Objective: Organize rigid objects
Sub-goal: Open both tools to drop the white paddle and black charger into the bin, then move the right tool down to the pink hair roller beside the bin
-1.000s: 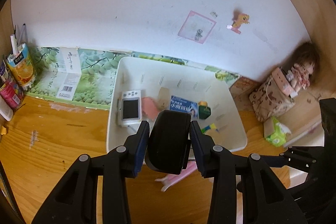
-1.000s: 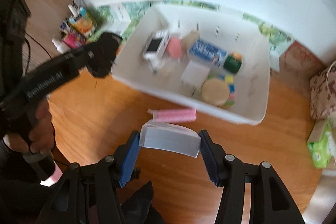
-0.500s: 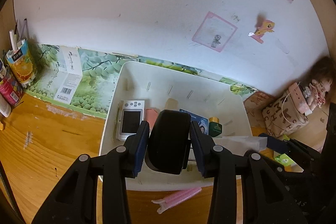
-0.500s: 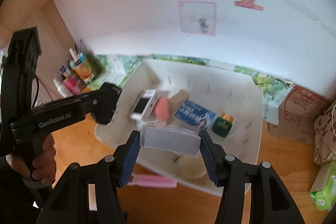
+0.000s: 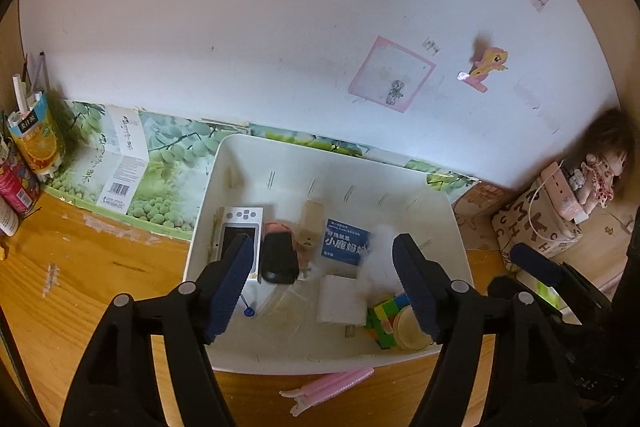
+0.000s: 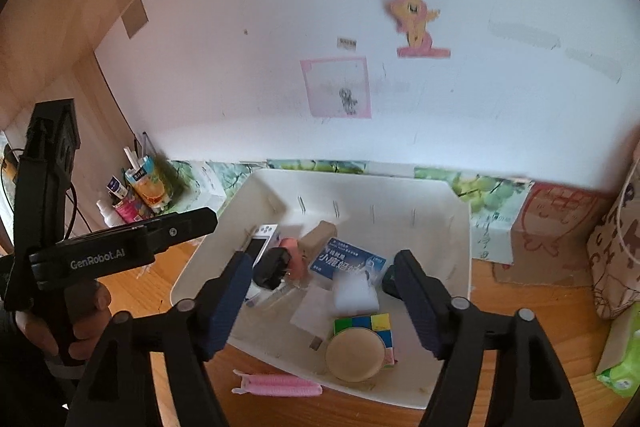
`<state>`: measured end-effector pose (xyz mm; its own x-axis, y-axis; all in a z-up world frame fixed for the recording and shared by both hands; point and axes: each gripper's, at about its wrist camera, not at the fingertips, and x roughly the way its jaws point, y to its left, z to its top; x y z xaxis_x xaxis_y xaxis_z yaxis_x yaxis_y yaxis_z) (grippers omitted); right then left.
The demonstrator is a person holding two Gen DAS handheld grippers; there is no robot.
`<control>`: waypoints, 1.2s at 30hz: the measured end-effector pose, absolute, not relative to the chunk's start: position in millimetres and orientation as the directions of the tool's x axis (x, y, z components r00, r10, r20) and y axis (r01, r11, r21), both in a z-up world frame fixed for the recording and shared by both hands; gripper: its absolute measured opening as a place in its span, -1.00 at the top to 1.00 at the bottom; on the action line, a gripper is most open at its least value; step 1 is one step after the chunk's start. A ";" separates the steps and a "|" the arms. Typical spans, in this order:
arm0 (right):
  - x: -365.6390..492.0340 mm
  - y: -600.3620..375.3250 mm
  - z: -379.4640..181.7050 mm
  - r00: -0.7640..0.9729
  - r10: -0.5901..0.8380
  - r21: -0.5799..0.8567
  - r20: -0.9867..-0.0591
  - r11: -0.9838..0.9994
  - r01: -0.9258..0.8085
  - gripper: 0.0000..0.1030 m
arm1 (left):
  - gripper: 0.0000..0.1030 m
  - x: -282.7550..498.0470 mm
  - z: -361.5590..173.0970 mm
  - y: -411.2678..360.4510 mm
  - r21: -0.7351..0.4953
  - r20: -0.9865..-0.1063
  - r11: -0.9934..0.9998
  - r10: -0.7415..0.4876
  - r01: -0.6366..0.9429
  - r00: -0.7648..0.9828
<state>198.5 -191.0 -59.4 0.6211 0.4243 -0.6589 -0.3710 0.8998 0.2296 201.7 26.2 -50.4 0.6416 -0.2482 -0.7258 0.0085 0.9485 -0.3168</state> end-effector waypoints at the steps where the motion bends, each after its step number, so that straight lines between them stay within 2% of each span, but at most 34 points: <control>1: 195.3 -191.4 -56.7 0.628 0.422 0.226 -0.654 0.901 -0.370 -0.49 | -0.47 199.1 -48.0 26.1 -0.320 -0.723 0.947 -0.251 0.010 0.644; 4: 184.8 -193.4 -48.2 0.653 0.409 0.213 -0.638 0.908 -0.361 -0.56 | -0.53 187.6 -37.0 26.1 -0.320 -0.709 0.947 -0.254 0.020 0.658; 15: 122.8 -202.3 -12.4 0.746 0.376 0.170 -0.549 0.924 -0.341 -0.62 | -0.61 125.5 -2.6 38.7 -0.334 -0.638 0.942 -0.249 0.029 0.728; 22: 91.0 -218.3 -7.7 0.756 0.399 0.257 -0.519 0.916 -0.308 -0.63 | -0.61 85.9 -8.4 51.4 -0.319 -0.634 0.948 -0.214 0.001 0.743; 28: 78.7 -225.4 -33.0 0.706 0.390 0.351 -0.591 0.913 -0.210 -0.63 | -0.61 67.3 -24.6 60.0 -0.281 -0.691 0.958 -0.166 -0.050 0.703; 36: 68.6 -213.2 -94.2 0.559 0.436 0.504 -0.706 0.863 -0.036 -0.63 | -0.61 49.5 -40.7 61.8 -0.216 -0.753 0.976 -0.175 0.013 0.634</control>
<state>68.6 -213.2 -94.2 0.5586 0.4359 -0.7056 -0.0363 0.8628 0.5042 49.5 61.8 -40.7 0.6344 -0.1752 -0.7529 0.0133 0.9763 -0.2160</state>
